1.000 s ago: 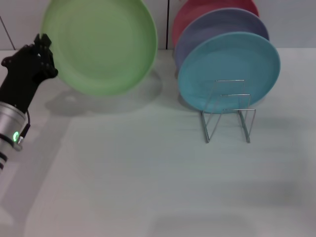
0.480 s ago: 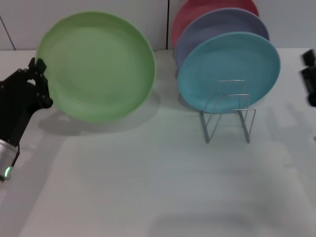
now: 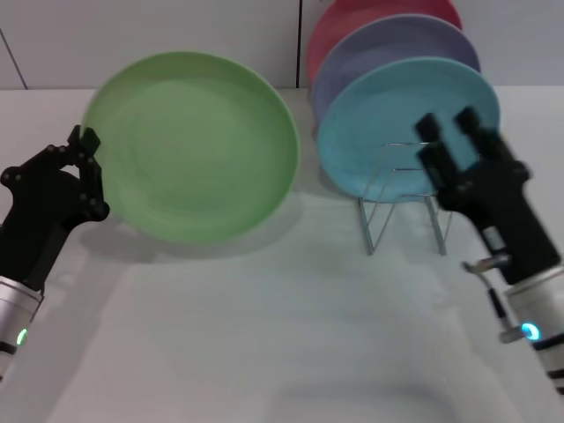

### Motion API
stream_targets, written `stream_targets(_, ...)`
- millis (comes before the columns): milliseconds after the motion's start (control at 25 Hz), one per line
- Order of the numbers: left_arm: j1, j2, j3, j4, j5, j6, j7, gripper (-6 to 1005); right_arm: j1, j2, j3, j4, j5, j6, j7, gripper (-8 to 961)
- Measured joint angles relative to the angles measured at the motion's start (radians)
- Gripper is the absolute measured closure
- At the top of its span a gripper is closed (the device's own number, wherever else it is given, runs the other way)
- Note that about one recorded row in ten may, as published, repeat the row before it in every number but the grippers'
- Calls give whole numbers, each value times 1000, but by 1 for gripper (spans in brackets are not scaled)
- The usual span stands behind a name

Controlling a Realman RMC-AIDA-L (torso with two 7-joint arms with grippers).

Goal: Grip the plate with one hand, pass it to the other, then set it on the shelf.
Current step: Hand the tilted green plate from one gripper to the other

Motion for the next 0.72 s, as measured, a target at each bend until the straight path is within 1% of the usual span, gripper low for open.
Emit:
stream_targets(40, 0, 0, 0, 0, 0, 0, 0, 961, 0, 0, 0, 0, 0, 0, 0, 365)
stream_targets(120, -5, 0, 53, -2, -62, -1, 39, 961, 13, 1, -10, 33, -1, 70, 0, 365)
stream_targets(160, -10, 0, 87, -5, -108, -1, 64, 961, 13, 1, -10, 33, -1, 70, 0, 365)
stream_targets(200, -14, 0, 110, -6, -142, -1, 83, 961, 25, 1, -20, 46, -1, 103, 0, 365)
stream_targets(280, -20, 0, 132, -7, -175, -2, 102, 961, 33, 1, -25, 50, -1, 116, -1, 365)
stream_targets(640, -31, 0, 127, -11, -198, 0, 112, 961, 97, 0, -50, 55, -3, 224, 8, 364)
stream_targets(720, -32, 0, 129, -21, -200, 0, 144, 961, 119, 1, -50, 55, -1, 268, 8, 364)
